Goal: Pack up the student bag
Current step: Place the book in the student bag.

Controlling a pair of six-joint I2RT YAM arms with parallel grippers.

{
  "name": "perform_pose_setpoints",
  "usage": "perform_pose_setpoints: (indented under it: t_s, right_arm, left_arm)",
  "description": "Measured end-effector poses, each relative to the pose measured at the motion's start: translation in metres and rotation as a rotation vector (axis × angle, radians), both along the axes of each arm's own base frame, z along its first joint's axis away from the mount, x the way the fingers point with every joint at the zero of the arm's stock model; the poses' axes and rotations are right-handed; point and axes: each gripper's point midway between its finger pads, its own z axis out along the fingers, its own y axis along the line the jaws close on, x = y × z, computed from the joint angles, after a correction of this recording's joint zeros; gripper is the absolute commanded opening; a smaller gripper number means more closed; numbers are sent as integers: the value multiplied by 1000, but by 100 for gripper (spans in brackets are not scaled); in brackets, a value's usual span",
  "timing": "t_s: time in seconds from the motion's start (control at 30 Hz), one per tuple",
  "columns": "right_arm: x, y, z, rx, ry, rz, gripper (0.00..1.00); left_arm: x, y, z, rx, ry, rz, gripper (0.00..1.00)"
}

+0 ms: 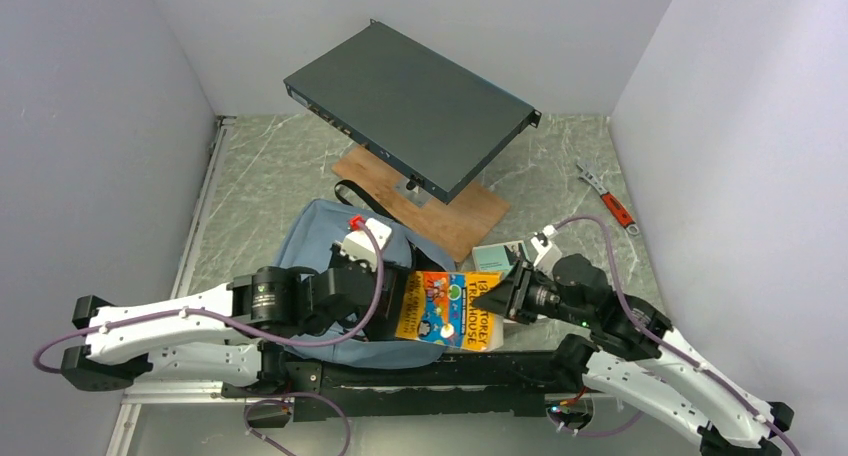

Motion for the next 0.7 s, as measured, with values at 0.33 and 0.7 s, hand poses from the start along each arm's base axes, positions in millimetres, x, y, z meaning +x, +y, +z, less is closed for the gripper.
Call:
perform_pose_setpoints:
  t_s: [0.33,0.7]
  right_arm:
    - [21,58,-76,243,333,-92,0]
    - [61,78,-70,381,307,-166,0]
  left_arm:
    - [-9,-10,-7,-91,31,-63,0]
    - [-22,-33,-18,-79,95,-165,0]
